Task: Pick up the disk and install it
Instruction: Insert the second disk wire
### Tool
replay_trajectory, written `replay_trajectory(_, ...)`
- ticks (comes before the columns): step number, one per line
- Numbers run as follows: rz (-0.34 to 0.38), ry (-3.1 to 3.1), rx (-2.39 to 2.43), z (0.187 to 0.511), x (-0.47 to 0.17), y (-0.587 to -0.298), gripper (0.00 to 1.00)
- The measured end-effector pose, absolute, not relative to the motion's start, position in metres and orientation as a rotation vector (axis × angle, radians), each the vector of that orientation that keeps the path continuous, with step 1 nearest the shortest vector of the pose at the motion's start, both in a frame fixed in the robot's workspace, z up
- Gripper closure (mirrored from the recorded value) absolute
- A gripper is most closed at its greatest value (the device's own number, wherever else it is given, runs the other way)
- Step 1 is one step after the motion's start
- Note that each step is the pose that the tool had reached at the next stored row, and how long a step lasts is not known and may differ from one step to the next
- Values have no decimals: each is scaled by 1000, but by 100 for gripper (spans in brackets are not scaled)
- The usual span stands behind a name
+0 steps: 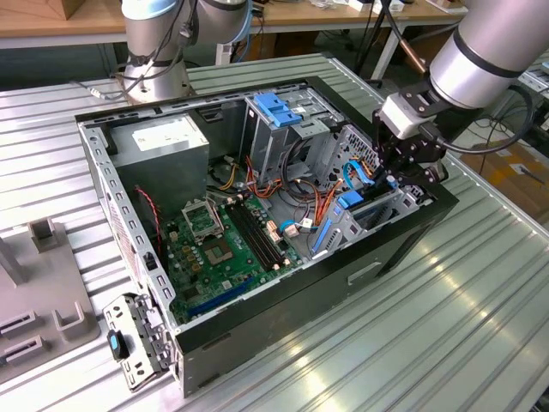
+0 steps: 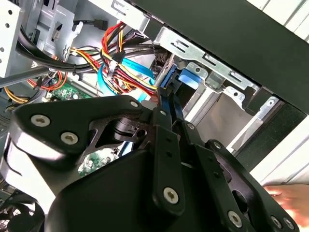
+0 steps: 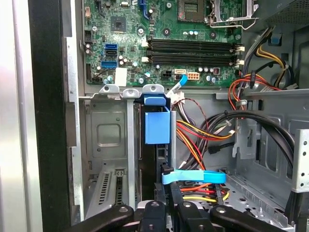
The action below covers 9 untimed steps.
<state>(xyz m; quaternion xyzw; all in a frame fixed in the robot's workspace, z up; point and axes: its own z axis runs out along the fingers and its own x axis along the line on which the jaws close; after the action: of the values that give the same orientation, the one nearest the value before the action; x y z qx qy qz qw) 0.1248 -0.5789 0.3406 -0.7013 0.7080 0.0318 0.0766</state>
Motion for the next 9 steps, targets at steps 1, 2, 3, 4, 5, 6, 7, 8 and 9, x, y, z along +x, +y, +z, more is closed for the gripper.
replay_trajectory(1,95,2122,-2102,341,125,-579,84)
replay_trajectory(2,95,2122,-2102,341,125,-579,84)
replay_trajectory(3,96,2122,-2102,340,125,-579,84)
replay_trajectory(4,96,2122,-2102,340,125,-579,83)
replay_trajectory(5,96,2122,-2102,340,125,-579,83)
replay_trajectory(6,95,2122,-2102,340,125,-579,76)
replay_trajectory(7,95,2122,-2102,341,125,-579,76)
replay_trajectory(8,95,2122,-2102,340,125,-579,76)
replay_trajectory(9,95,2122,-2102,341,125,-579,76)
